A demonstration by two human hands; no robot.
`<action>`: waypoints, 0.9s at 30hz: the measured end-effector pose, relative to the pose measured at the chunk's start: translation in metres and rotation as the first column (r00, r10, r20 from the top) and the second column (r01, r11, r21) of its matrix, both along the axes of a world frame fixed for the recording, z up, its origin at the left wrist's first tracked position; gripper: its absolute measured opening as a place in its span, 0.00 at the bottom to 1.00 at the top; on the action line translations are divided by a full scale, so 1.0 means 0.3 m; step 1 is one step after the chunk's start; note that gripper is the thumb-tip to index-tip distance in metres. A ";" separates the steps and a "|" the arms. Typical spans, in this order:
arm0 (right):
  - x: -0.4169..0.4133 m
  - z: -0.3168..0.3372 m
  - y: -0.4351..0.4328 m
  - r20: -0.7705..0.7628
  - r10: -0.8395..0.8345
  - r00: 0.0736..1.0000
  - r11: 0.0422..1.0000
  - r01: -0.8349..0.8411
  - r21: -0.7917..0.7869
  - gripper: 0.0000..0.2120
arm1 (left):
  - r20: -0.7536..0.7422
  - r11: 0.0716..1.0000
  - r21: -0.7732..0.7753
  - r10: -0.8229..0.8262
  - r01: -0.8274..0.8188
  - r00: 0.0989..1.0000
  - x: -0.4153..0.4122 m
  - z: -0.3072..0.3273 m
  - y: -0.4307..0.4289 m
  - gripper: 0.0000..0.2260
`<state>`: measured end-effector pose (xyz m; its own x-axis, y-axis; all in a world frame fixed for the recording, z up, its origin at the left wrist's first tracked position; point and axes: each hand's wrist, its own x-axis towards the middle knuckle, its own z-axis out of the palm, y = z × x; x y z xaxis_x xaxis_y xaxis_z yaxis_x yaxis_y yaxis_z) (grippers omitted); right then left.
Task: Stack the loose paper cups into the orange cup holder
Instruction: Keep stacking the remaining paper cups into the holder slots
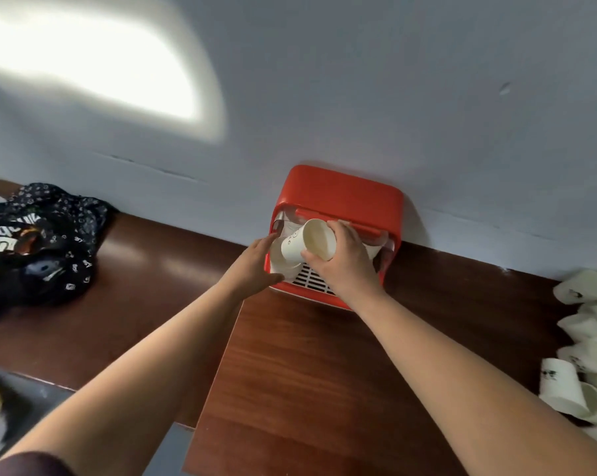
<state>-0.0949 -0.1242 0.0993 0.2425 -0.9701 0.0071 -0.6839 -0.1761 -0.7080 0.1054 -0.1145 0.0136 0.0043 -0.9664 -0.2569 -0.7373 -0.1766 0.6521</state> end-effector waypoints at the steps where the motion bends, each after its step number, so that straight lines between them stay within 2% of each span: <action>1: 0.020 -0.010 -0.005 -0.011 0.014 1.000 1.000 -0.014 0.006 0.30 | -0.045 1.000 0.002 0.012 -0.012 0.999 0.017 -0.008 0.005 0.38; 4: 0.068 -0.048 -0.019 -0.078 0.090 0.993 0.995 -0.092 -0.023 0.31 | -0.186 0.997 0.017 0.082 -0.080 0.979 0.045 -0.027 0.022 0.24; 7: 0.110 -0.091 -0.030 -0.241 0.200 0.950 0.975 -0.217 -0.044 0.32 | -0.331 0.986 0.049 0.166 -0.158 0.929 0.042 -0.026 0.027 0.19; 10: 0.126 -0.140 -0.047 -0.316 0.205 0.926 0.978 -0.205 0.034 0.32 | -0.477 0.969 0.094 0.244 -0.227 0.845 0.031 -0.024 0.024 0.13; 12: 0.120 -0.173 -0.058 -0.266 0.210 0.941 0.975 -0.180 0.133 0.32 | -0.473 0.977 0.100 0.215 -0.191 0.854 0.027 -0.026 0.027 0.15; 14: 0.109 -0.201 -0.066 -0.203 0.215 0.955 0.966 -0.178 0.185 0.33 | -0.417 0.988 0.072 0.153 -0.135 0.896 0.028 -0.035 0.029 0.21; 16: 0.106 -0.224 -0.071 -0.162 0.173 0.972 0.974 -0.145 0.175 0.34 | -0.363 0.993 0.023 0.116 -0.116 0.924 0.030 -0.047 0.024 0.24; 19: 0.115 -0.250 -0.073 -0.106 0.072 0.992 0.985 -0.053 0.167 0.32 | -0.322 0.991 -0.018 0.122 -0.135 0.939 0.024 -0.049 0.016 0.24; 23: 0.102 -0.262 -0.055 -0.078 0.055 0.995 0.977 -0.038 0.212 0.32 | -0.271 0.994 -0.015 0.101 -0.109 0.957 0.011 -0.023 0.019 0.24; 27: 0.017 -0.237 -0.003 -0.130 0.072 0.989 0.964 -0.036 0.264 0.30 | -0.227 0.986 0.001 0.162 -0.166 0.960 0.003 0.009 0.067 0.27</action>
